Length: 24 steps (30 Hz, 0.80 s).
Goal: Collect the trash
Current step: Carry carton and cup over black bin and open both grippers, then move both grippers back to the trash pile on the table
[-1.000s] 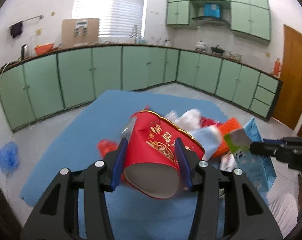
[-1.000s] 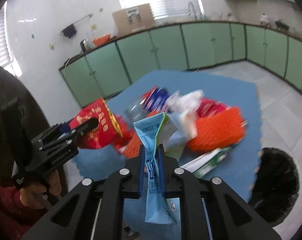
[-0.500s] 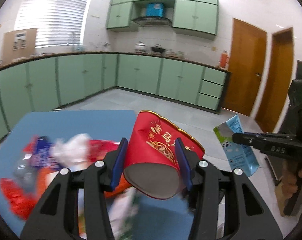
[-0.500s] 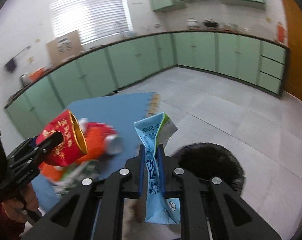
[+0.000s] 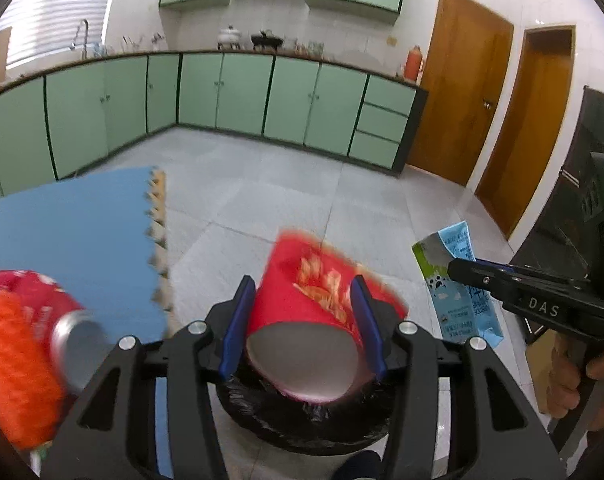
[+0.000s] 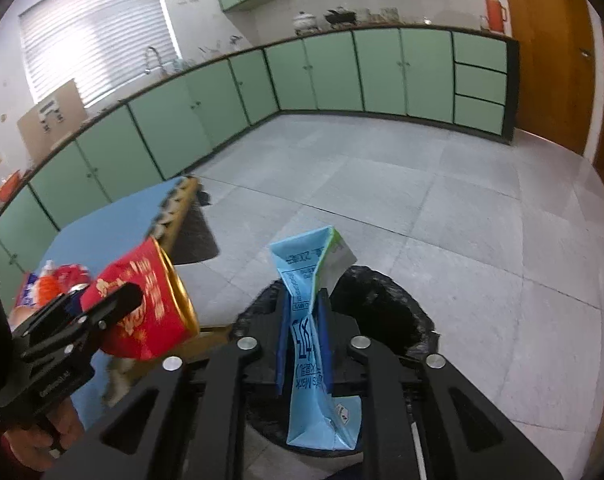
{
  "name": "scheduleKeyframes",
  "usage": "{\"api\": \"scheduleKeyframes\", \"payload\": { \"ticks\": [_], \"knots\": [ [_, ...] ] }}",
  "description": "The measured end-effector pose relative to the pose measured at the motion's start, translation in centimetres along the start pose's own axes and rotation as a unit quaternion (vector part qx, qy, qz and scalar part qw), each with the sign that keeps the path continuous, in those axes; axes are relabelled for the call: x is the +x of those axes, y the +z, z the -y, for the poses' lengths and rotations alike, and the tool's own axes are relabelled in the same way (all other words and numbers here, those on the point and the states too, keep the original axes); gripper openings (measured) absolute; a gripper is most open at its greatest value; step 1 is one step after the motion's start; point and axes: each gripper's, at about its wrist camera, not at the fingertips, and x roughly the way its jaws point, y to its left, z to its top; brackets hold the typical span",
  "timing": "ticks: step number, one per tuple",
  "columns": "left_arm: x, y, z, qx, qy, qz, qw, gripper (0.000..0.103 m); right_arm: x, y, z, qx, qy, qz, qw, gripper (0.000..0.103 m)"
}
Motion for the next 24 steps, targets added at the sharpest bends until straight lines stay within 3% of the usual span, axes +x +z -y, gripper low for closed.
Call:
{"api": "scheduleKeyframes", "payload": {
  "ticks": [2, 5, 7, 9, 15, 17, 24],
  "knots": [
    [0.7, 0.2, -0.2, -0.006, -0.006, -0.008, 0.9999, 0.066, 0.6, 0.3, 0.8, 0.007, -0.007, -0.003, 1.0, 0.032],
    [0.8, 0.4, -0.2, -0.009, -0.008, -0.01, 0.9999, 0.067, 0.3, 0.1, 1.9, 0.018, -0.017, 0.003, 1.0, 0.034],
    [0.1, 0.7, -0.5, -0.009, -0.006, -0.004, 0.9999, 0.068, -0.3, 0.2, 2.1, 0.022, -0.018, 0.009, 1.0, 0.041],
    [-1.1, 0.9, -0.8, -0.005, 0.003, 0.007, 1.0, 0.07, -1.5, 0.1, 1.5, 0.019, -0.026, 0.025, 0.999, 0.058],
    [-7.9, 0.7, -3.2, -0.004, 0.052, 0.048, 0.9975, 0.082, -4.9, -0.3, -2.1, 0.0, -0.026, 0.068, 0.997, 0.089],
    [-10.5, 0.3, -4.6, -0.01, 0.072, 0.058, 0.9956, 0.082, -6.2, -0.8, -3.9, -0.002, -0.013, 0.085, 0.996, 0.095],
    [-19.6, -2.4, -10.3, -0.036, 0.177, 0.091, 0.9793, 0.084, -7.5, -2.1, -11.5, -0.039, 0.052, 0.104, 0.992, 0.095]
  ]
}}
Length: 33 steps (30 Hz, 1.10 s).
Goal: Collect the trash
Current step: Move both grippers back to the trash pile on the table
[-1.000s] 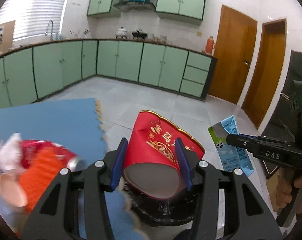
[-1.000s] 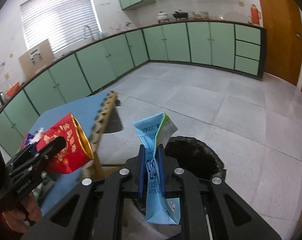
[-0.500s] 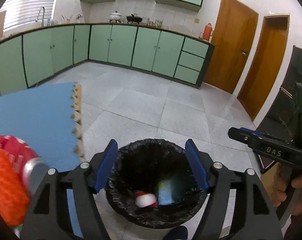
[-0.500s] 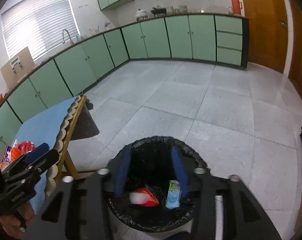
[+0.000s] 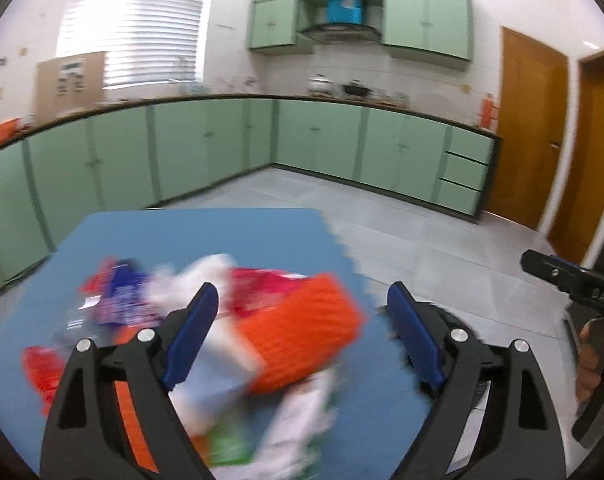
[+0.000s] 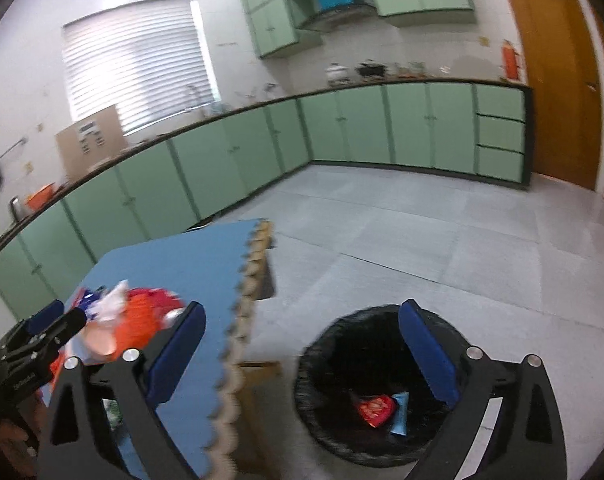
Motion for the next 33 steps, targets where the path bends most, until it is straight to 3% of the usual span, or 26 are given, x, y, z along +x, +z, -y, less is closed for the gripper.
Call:
{"api": "scheduleKeyframes", "payload": {
  "ticks": [5, 8, 13, 15, 24, 28, 33],
  "knots": [
    [-2.9, -0.7, -4.8, -0.006, 0.068, 0.006, 0.9977, 0.084, 1.3, -0.7, -5.5, -0.047, 0.042, -0.007, 0.998, 0.094],
    [-3.4, -1.2, -7.0, -0.024, 0.082, -0.003, 0.9963, 0.084, 2.4, -1.5, -8.3, -0.061, 0.064, -0.014, 0.996, 0.091],
    [-2.9, -2.3, -9.1, -0.057, 0.064, -0.027, 0.996, 0.084, 3.6, -2.6, -11.6, -0.079, 0.082, -0.029, 0.993, 0.088],
    [-2.5, -3.1, -9.3, -0.064, 0.049, -0.04, 0.9959, 0.079, 3.9, -2.7, -12.0, -0.085, 0.08, -0.032, 0.993, 0.087],
    [1.0, -4.5, -8.8, -0.076, 0.012, -0.072, 0.9945, 0.068, 5.4, -2.7, -11.9, -0.096, 0.065, -0.042, 0.992, 0.085],
    [2.3, -4.7, -8.6, -0.081, 0.001, -0.078, 0.9937, 0.068, 6.0, -2.7, -12.1, -0.102, 0.069, -0.042, 0.992, 0.084],
    [2.2, -4.1, -8.6, -0.092, -0.018, -0.07, 0.9932, 0.077, 6.8, -2.6, -12.0, -0.102, 0.073, -0.048, 0.991, 0.084]
  ]
}}
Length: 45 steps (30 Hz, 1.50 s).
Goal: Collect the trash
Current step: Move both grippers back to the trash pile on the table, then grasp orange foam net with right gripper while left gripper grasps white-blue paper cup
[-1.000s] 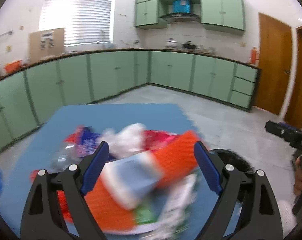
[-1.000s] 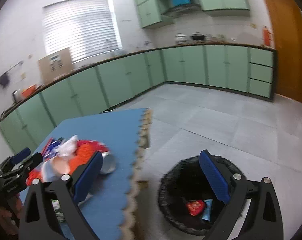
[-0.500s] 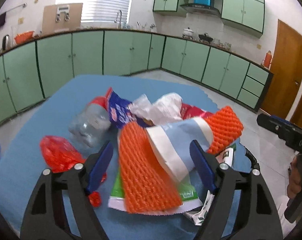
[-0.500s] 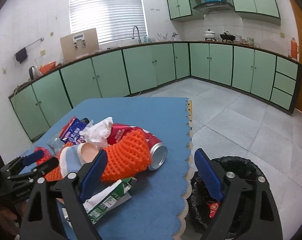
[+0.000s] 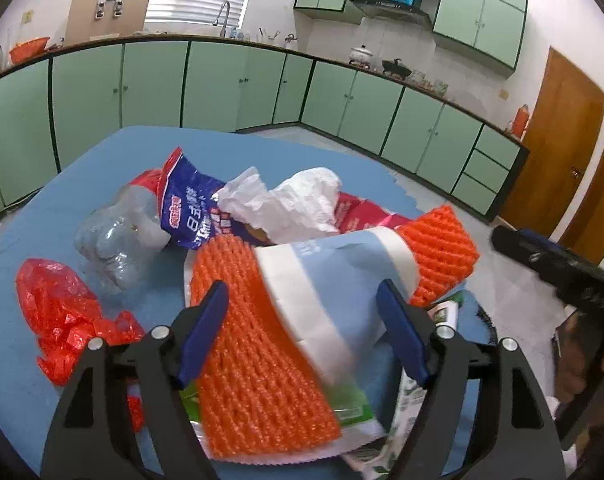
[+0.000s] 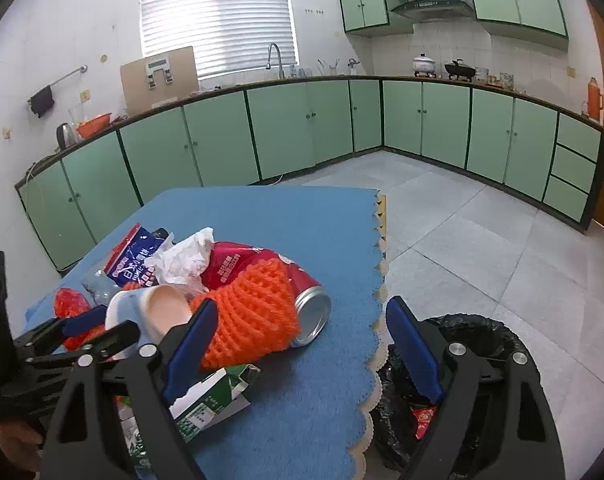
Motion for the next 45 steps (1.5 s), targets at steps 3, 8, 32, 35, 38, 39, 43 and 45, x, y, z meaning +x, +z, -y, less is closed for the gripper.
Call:
{"api": "scheduleKeyframes", "payload": {
  "ticks": [3, 8, 32, 35, 38, 39, 43, 45],
  "knots": [
    [-0.5, 0.2, 0.4, -0.005, -0.01, 0.006, 0.9999, 0.083, 0.1, 0.0, 0.3, 0.004, 0.0, 0.001, 1.0, 0.084],
    [0.2, 0.6, 1.5, -0.008, -0.018, 0.001, 0.9998, 0.09, 0.0, -0.2, 0.6, 0.005, -0.001, 0.001, 1.0, 0.084],
    [0.7, 0.7, 2.1, -0.003, -0.023, 0.006, 0.9997, 0.025, 0.8, -0.6, 0.6, -0.001, 0.023, -0.019, 1.0, 0.073],
    [0.6, 0.7, 1.5, 0.0, -0.021, 0.003, 0.9998, 0.026, 1.4, -0.7, -0.1, -0.011, 0.031, -0.029, 0.999, 0.073],
    [0.7, 0.3, 0.8, -0.009, -0.019, -0.006, 0.9998, 0.027, 1.7, -0.8, -0.6, -0.012, 0.034, -0.033, 0.999, 0.073],
    [0.7, 0.2, 0.7, -0.007, -0.018, -0.008, 0.9998, 0.027, 1.7, -0.8, -0.6, -0.012, 0.035, -0.034, 0.999, 0.073],
    [0.4, 0.0, 0.4, -0.005, -0.018, -0.004, 0.9998, 0.025, 2.1, -0.8, -0.9, -0.02, 0.035, -0.042, 0.998, 0.071],
    [-0.3, 0.2, 0.4, -0.002, -0.018, 0.01, 0.9998, 0.025, 2.4, -0.7, -0.9, -0.022, 0.031, -0.049, 0.998, 0.071]
  ]
}}
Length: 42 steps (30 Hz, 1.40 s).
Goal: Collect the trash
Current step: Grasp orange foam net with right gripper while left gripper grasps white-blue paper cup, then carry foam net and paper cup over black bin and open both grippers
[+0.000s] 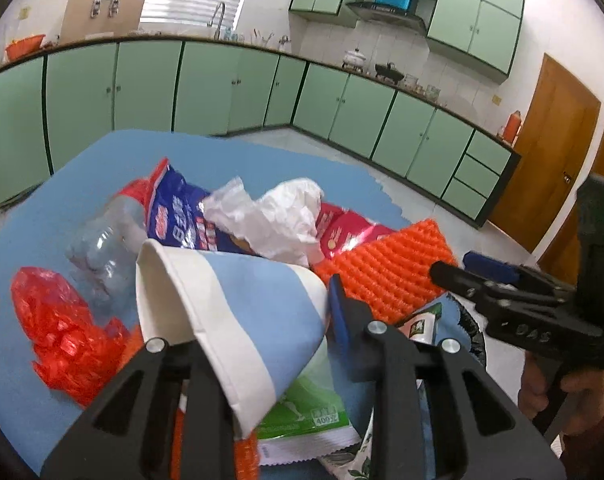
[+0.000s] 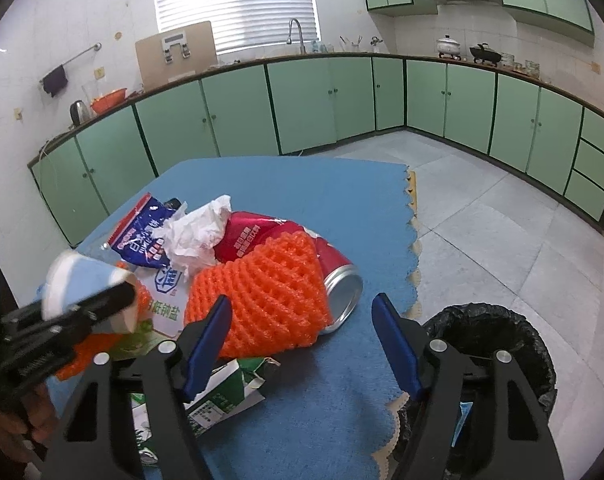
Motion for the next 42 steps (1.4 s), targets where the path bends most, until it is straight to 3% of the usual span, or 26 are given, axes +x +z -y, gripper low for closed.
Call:
{"api": "scheduleKeyframes", "payload": {
  "ticks": [2, 9, 17, 28, 36, 42],
  "knots": [
    [-0.5, 0.1, 0.0, 0.001, -0.004, 0.006, 1.0, 0.025, 0.3, 0.1, 0.1, 0.003, 0.001, -0.004, 1.0, 0.068],
    [-0.6, 0.6, 0.2, 0.015, 0.0, 0.013, 0.9998, 0.024, 2.1, 0.1, -0.2, 0.002, 0.031, -0.045, 0.999, 0.025],
    [-0.6, 1.3, 0.8, 0.035, 0.005, 0.022, 0.9991, 0.024, -0.4, 0.8, -1.3, -0.023, 0.036, -0.011, 0.999, 0.021],
    [-1.1, 3.3, 4.1, 0.065, -0.014, 0.049, 0.9966, 0.024, -5.5, 2.6, 1.2, 0.011, 0.031, 0.043, 0.999, 0.021],
    [0.1, 4.7, 9.6, 0.092, -0.07, 0.065, 0.9912, 0.024, -10.0, 1.8, 6.0, 0.037, -0.046, 0.067, 0.996, 0.021],
    [3.7, 3.9, 16.0, 0.113, -0.13, 0.045, 0.984, 0.024, -11.8, -0.5, 12.1, 0.086, -0.114, 0.062, 0.988, 0.021]
  ]
}}
